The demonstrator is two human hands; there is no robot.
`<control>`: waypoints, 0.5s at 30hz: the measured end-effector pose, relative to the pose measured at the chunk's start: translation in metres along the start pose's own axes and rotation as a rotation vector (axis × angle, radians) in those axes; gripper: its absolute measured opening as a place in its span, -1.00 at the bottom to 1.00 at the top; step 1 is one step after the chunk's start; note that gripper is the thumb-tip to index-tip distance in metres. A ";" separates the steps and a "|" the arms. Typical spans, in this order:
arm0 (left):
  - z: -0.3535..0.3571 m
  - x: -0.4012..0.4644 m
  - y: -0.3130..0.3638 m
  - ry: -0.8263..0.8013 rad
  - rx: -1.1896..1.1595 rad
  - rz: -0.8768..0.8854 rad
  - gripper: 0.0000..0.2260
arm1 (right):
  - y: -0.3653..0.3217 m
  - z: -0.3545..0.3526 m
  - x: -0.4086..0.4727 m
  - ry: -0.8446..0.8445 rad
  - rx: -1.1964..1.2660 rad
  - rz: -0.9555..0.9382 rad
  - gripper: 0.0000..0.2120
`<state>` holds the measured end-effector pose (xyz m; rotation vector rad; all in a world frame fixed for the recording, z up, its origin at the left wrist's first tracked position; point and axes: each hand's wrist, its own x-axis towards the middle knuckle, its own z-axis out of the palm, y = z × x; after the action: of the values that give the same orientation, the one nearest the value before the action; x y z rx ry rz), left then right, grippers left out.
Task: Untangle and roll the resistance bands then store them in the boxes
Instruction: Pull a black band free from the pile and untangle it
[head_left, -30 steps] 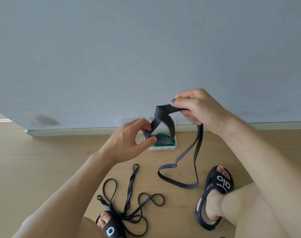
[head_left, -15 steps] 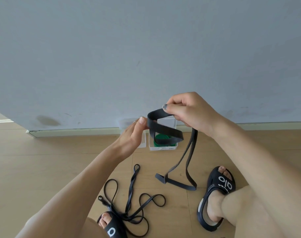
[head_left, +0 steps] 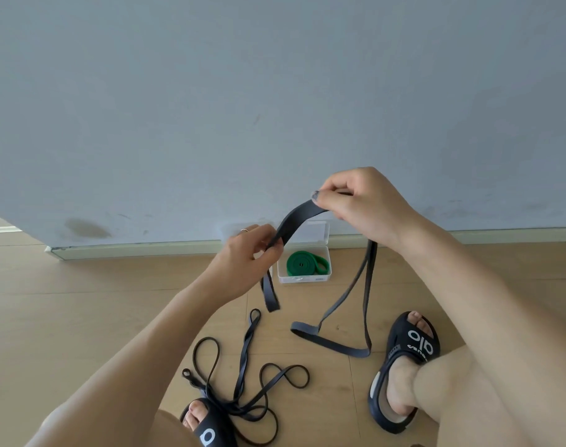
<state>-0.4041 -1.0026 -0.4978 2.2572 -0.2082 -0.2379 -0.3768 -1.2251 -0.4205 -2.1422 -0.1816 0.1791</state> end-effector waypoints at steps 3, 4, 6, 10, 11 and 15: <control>-0.016 -0.003 -0.007 -0.127 -0.059 0.051 -0.86 | 0.006 -0.010 0.003 0.051 -0.007 0.044 -0.78; -0.020 -0.004 -0.010 -0.163 -0.044 0.036 -0.83 | 0.009 -0.013 0.003 0.059 -0.015 0.052 -0.79; -0.024 -0.005 -0.017 -0.227 0.005 -0.034 -0.78 | 0.012 -0.016 0.004 0.085 -0.030 0.062 -0.81; -0.026 -0.008 -0.021 -0.265 0.070 -0.082 -0.73 | 0.013 -0.021 0.006 0.113 -0.020 0.078 -0.82; -0.026 -0.008 -0.022 -0.279 0.083 -0.074 -0.75 | 0.014 -0.023 0.006 0.138 -0.001 0.092 -0.81; -0.032 -0.012 -0.027 -0.283 -0.026 -0.114 -0.75 | 0.021 -0.036 0.009 0.208 0.073 0.154 -0.78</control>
<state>-0.4065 -0.9593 -0.4967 2.2063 -0.2235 -0.6186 -0.3594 -1.2639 -0.4194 -2.0856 0.1091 0.0506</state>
